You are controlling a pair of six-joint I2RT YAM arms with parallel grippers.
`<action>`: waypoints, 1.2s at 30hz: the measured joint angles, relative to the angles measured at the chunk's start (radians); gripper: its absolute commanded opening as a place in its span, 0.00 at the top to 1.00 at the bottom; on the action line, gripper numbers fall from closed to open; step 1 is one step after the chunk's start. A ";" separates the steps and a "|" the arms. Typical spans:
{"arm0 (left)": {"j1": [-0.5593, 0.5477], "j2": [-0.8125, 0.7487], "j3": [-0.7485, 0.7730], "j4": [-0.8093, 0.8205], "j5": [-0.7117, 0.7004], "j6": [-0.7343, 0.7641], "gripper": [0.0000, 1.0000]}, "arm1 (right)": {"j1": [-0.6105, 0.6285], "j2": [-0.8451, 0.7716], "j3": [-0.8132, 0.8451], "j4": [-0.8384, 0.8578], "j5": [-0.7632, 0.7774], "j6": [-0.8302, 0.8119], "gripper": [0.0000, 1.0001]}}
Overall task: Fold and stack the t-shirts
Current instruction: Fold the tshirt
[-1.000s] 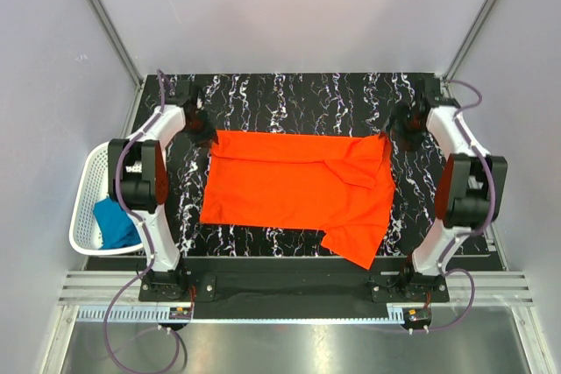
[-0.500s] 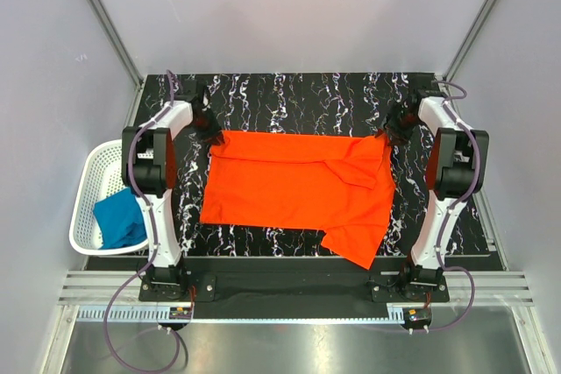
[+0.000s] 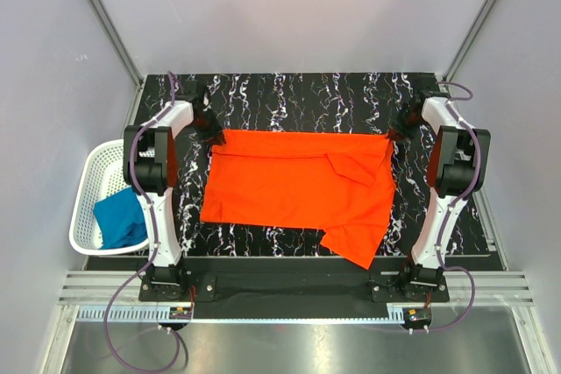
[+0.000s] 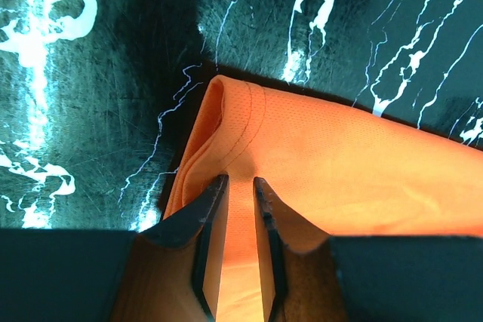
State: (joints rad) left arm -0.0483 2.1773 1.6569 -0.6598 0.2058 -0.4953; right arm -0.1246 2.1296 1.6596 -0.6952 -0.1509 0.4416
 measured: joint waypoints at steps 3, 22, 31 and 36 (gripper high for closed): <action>0.000 0.000 0.000 0.000 0.000 0.000 0.73 | -0.003 0.006 0.006 0.003 0.003 0.008 0.90; 0.000 -0.141 -0.053 -0.022 -0.026 0.024 0.57 | -0.006 -0.180 -0.097 -0.072 0.025 0.000 0.24; 0.001 -0.229 -0.127 -0.026 -0.018 0.027 0.64 | 0.013 -0.411 -0.443 0.010 -0.175 0.029 0.54; 0.001 -0.229 -0.142 -0.027 -0.001 0.026 0.65 | 0.032 -0.410 -0.594 0.050 -0.285 0.050 0.52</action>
State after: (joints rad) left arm -0.0475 1.9480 1.5150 -0.6865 0.2047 -0.4690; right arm -0.0929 1.7199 1.0657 -0.6449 -0.4362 0.4919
